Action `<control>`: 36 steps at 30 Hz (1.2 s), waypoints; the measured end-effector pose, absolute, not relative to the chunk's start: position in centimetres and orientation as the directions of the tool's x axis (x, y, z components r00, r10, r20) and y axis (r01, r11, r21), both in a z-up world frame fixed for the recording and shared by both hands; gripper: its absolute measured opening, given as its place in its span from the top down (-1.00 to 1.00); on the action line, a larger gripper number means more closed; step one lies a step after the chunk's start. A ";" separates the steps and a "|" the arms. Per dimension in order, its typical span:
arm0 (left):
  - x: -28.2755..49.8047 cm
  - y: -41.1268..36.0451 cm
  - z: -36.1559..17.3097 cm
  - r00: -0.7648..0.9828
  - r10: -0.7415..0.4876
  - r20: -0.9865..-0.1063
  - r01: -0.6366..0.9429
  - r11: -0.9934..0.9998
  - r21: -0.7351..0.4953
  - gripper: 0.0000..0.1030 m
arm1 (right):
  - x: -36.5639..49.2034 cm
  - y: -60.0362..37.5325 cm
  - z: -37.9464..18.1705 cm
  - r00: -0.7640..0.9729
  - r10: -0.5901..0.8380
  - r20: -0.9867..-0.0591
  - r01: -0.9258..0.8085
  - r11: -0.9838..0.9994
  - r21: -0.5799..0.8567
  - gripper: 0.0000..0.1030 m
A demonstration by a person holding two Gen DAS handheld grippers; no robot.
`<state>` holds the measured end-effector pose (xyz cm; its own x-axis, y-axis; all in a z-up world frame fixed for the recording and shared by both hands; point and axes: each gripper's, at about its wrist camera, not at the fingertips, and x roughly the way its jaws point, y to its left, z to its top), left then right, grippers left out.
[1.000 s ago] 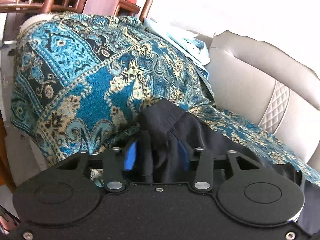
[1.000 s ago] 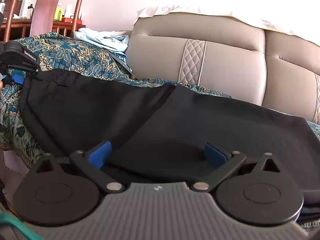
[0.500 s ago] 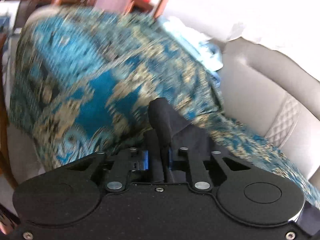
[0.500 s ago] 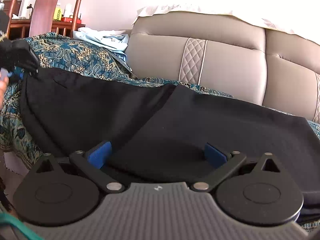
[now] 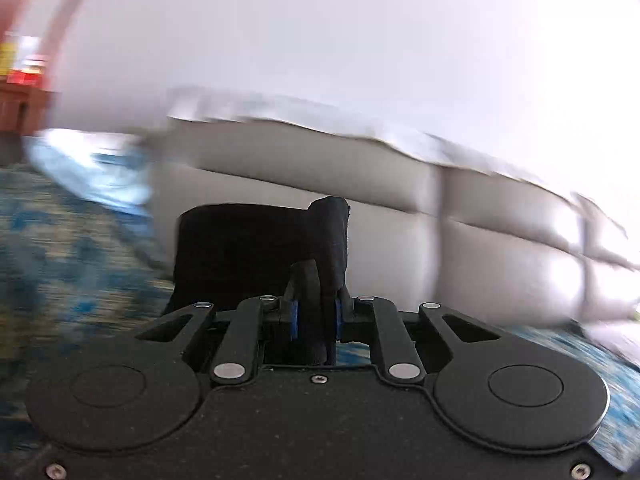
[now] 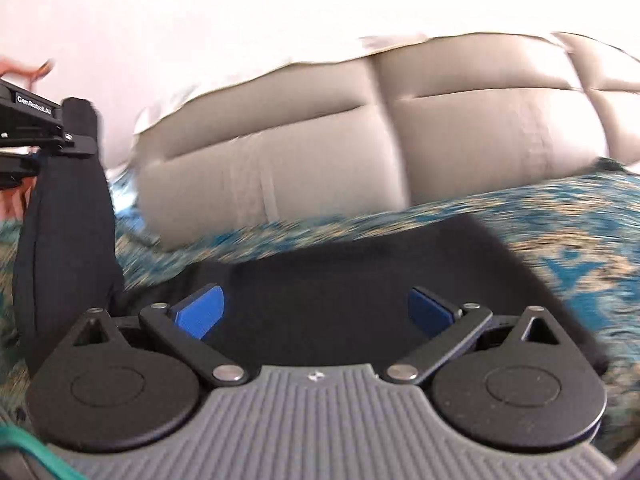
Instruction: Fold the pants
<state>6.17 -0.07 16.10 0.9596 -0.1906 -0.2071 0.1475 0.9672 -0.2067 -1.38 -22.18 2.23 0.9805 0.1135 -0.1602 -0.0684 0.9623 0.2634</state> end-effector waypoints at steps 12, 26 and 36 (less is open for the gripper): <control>9.9 -14.0 9.0 0.605 -0.520 -0.603 0.489 0.841 -0.234 0.21 | -4.3 -30.8 1.5 0.975 -0.119 -0.189 0.185 0.904 0.385 -1.00; 6.3 -3.9 9.6 0.791 -0.288 -0.539 0.244 0.958 -0.153 0.39 | -2.8 -26.5 0.7 0.966 0.012 -0.257 0.063 0.957 0.284 -0.86; 5.6 -1.9 5.3 0.775 -0.181 -0.605 0.156 0.983 -0.094 0.41 | 1.1 -24.0 0.3 0.941 0.035 -0.336 0.054 0.966 0.252 -0.31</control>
<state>5.59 -1.89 5.25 0.7750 -0.1809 -0.6055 0.1558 0.9833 -0.0944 1.09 -24.00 0.33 0.9414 0.0349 -0.3355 0.0541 0.9662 0.2521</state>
